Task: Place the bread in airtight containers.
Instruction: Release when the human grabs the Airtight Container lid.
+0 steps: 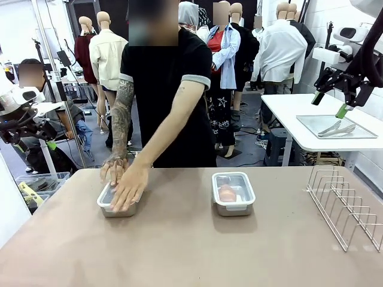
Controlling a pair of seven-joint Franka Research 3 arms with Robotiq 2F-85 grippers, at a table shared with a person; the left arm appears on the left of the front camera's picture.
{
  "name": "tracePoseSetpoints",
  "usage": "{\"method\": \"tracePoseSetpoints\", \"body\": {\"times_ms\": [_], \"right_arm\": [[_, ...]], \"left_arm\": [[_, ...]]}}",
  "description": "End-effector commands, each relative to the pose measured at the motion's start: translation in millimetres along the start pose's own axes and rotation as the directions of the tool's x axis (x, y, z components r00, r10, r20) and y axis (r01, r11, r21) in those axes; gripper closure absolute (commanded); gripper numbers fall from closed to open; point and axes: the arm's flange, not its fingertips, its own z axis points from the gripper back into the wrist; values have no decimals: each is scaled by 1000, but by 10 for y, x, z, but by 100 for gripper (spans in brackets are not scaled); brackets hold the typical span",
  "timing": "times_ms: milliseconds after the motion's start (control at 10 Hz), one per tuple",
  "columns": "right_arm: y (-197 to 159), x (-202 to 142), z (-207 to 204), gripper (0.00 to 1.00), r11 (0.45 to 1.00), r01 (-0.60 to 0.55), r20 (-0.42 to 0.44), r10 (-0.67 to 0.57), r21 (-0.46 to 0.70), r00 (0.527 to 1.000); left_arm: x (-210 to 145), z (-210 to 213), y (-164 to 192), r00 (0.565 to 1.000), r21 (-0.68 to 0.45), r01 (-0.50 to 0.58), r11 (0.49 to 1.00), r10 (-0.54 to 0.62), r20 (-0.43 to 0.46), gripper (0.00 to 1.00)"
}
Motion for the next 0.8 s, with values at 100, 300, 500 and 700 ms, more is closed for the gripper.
{"method": "tracePoseSetpoints", "body": {"times_ms": [100,300,500,700], "right_arm": [[31,5,-38,0,1000,1,3,-1,-4,1000],[31,5,-38,0,1000,1,3,-1,-4,1000],[31,5,-38,0,1000,1,3,-1,-4,1000],[31,5,-38,0,1000,1,3,-1,-4,1000]], "left_arm": [[3,19,2,1000,2,-5,1000,5,4,0],[3,19,2,1000,2,-5,1000,5,4,0],[3,19,2,1000,2,-5,1000,5,4,0],[3,19,2,1000,2,-5,1000,5,4,0]]}}
